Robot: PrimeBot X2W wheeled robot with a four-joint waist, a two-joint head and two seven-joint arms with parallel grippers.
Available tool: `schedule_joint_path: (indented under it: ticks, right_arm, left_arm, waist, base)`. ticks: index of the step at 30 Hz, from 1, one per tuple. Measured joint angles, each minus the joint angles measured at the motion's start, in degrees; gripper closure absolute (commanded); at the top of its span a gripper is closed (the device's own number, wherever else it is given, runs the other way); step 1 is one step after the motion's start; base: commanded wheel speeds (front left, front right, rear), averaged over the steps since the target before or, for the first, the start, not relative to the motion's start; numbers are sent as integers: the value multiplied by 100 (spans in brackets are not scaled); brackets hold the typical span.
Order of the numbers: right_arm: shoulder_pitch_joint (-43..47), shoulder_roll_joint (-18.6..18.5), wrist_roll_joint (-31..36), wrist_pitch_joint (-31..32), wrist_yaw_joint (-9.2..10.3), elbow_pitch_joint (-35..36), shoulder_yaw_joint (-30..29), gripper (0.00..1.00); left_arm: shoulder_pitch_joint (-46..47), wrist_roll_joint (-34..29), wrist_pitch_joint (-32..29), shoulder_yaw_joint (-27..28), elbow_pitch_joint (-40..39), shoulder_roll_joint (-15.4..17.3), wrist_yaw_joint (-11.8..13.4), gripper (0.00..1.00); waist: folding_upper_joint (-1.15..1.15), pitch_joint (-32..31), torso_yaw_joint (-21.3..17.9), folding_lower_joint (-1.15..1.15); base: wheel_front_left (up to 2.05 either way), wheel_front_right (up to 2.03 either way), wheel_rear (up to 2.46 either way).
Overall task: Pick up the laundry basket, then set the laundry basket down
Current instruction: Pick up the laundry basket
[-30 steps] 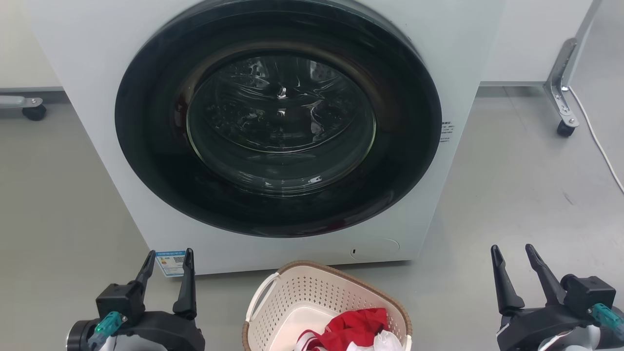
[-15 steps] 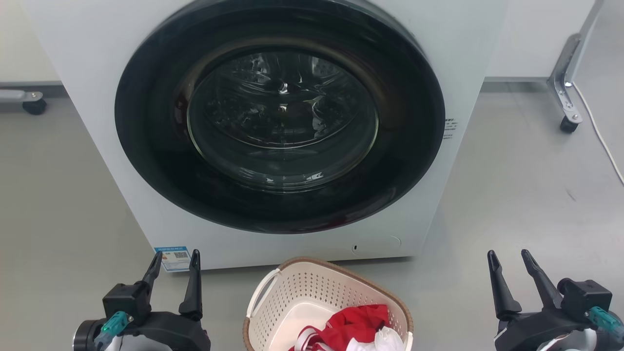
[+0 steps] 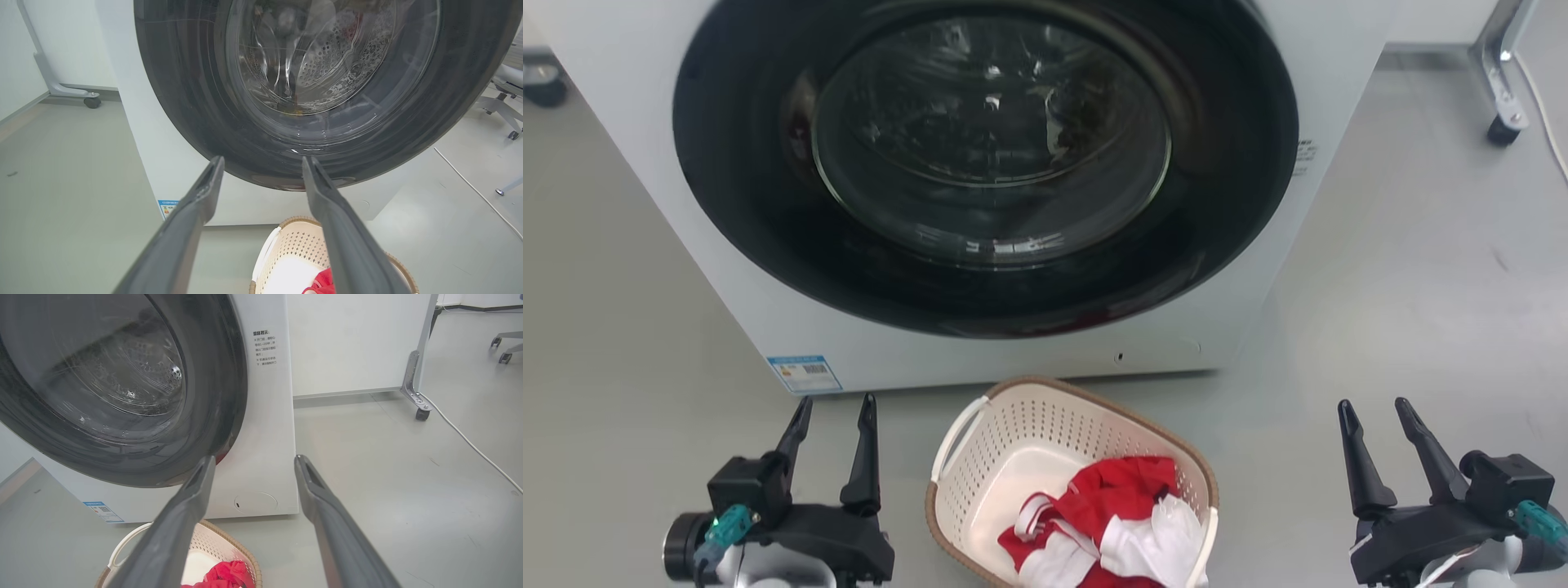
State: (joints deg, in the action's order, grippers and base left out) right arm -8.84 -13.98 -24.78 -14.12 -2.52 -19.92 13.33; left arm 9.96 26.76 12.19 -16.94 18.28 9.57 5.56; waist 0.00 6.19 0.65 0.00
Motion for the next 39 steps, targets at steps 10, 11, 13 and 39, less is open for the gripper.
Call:
schedule_joint_path:
  ticks: [10,11,13,39]
  right_arm:
    - [-356,-18,-1,47,-1,188,-23,0]
    - [-393,-18,-1,49,-1,207,-25,0]
    - [-473,-20,-1,51,-1,231,-32,0]
    - [-1434,-51,7,98,-1,499,-59,0]
  left_arm:
    - [461,-30,-76,-70,-44,-116,0,0]
    - [505,-30,-85,-71,-41,-116,0,0]
    - [608,-31,-105,-90,-36,-123,-1,0]
    - [2317,-372,-869,-446,569,16,-314,0]
  waist:
    - [1,854,-15,0]
    - [1,935,-18,1]
    - [1,1102,-27,1]
    - [1,3314,-217,1]
  base:
    - [0,0,0]
    - [0,0,0]
    - [0,0,0]
    - [0,0,0]
